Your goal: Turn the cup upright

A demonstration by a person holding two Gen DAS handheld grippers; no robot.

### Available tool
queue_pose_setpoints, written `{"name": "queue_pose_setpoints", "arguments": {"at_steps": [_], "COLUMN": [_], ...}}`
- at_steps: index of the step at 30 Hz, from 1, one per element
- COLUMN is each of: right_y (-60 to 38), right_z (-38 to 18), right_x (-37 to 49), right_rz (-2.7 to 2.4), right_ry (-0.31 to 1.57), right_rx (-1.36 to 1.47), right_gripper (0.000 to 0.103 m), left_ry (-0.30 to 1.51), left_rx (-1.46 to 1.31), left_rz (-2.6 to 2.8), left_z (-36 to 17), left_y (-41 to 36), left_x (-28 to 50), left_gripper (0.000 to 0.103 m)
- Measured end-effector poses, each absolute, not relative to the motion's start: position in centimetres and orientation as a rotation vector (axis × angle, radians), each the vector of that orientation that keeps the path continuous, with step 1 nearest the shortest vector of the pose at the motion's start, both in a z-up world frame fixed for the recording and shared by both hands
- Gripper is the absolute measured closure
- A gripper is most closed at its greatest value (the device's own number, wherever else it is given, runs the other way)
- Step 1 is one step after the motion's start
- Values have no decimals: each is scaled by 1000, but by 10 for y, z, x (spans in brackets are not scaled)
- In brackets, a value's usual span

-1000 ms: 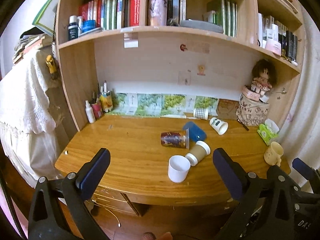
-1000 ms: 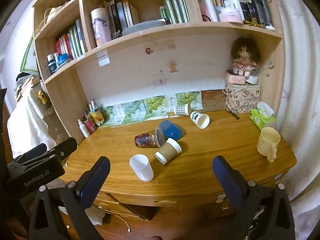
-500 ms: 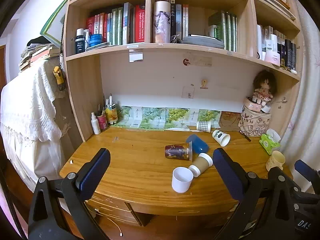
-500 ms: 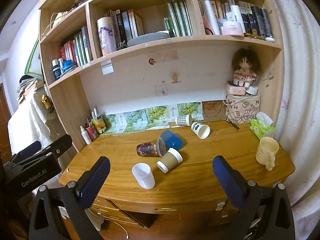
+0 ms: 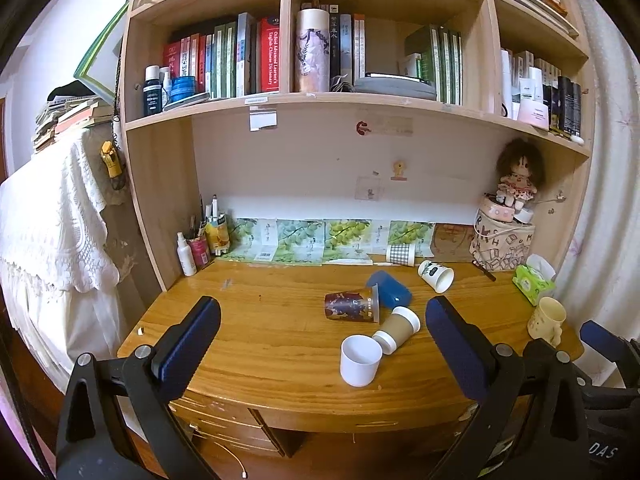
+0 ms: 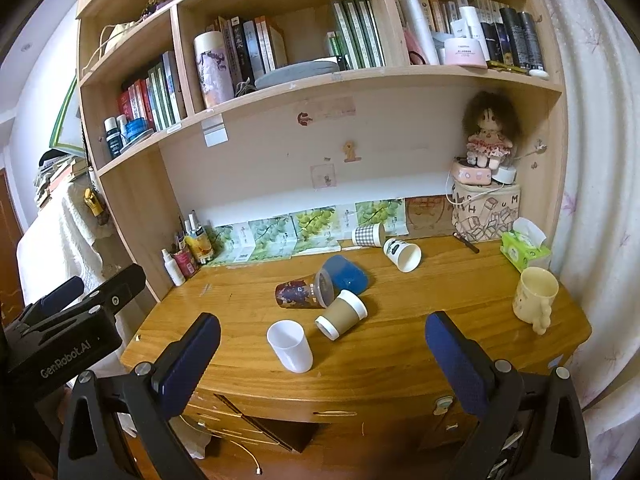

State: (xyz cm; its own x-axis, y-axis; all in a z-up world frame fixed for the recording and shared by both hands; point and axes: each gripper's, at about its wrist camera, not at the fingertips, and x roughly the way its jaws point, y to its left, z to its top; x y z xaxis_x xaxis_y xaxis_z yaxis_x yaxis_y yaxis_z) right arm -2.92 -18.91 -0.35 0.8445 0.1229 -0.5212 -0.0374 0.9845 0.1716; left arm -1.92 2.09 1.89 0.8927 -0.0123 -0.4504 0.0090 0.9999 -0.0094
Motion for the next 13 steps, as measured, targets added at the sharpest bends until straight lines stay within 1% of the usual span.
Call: {"name": "queue_pose_setpoints", "arguments": {"at_steps": [13], "right_y": [-187], "right_z": [-3], "right_x": [-32], "right_rz": [86], "right_ry": [564], "right_rx": [158], "right_gripper": [0], "left_ry": [453], "left_rx": [2], "left_rz": [-15], "left_z": [21], "left_y": [24], "left_x": [-23], "left_gripper": [1]}}
